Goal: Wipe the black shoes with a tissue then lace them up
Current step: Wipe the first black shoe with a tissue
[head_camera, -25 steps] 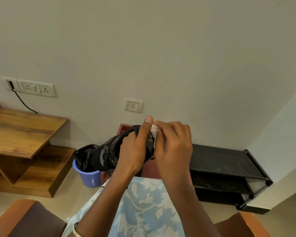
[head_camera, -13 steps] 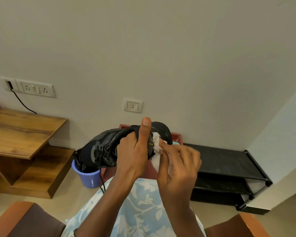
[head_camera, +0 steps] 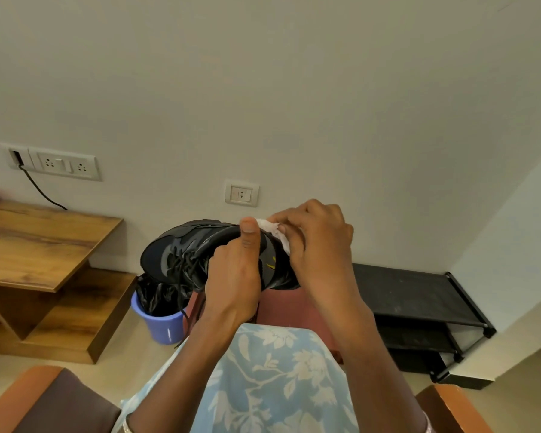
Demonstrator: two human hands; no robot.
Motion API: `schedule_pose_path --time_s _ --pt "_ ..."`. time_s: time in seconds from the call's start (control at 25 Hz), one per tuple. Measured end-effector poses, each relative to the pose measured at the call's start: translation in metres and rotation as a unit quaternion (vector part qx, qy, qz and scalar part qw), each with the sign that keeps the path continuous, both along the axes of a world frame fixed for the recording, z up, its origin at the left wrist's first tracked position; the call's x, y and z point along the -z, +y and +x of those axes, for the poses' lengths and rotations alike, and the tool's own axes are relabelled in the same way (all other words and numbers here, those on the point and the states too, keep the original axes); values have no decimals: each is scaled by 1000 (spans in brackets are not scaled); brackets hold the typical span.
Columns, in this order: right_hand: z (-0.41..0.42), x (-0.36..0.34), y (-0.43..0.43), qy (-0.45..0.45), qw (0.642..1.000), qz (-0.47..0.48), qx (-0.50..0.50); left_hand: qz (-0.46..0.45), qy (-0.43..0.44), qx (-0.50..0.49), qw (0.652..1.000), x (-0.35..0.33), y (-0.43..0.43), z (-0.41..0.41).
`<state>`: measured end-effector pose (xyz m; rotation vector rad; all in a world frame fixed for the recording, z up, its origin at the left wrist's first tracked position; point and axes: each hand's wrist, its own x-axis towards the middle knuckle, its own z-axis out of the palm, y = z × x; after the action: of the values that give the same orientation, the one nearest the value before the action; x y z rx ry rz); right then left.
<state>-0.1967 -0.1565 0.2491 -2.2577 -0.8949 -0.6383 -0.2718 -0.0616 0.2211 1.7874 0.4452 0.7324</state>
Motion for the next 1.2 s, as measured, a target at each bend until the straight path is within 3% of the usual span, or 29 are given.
schedule_pose_path --time_s 0.16,0.28,0.36,0.44,0.52,0.68,0.92,1.2 --pt "-28 34 -10 -151 981 119 37 -192 -28 42 980 -13 11 9" --pt "-29 58 -12 -169 975 142 27 -300 -22 61 952 -30 18 13" --pt "-23 60 -12 -165 973 160 21 -334 11 143 931 -41 25 13" --pt "-15 51 -11 -152 970 191 13 -329 51 247 910 -48 33 12" --pt "-6 37 -8 -123 970 209 1 -263 80 314 909 -52 40 10" --pt "0 22 1 -103 975 199 -5 -186 72 297 934 -50 39 14" --pt "-35 57 2 -20 970 243 -19 -313 3 256 915 -37 43 18" --pt "-32 22 20 -75 963 249 -65 -381 -35 260 886 -36 33 21"
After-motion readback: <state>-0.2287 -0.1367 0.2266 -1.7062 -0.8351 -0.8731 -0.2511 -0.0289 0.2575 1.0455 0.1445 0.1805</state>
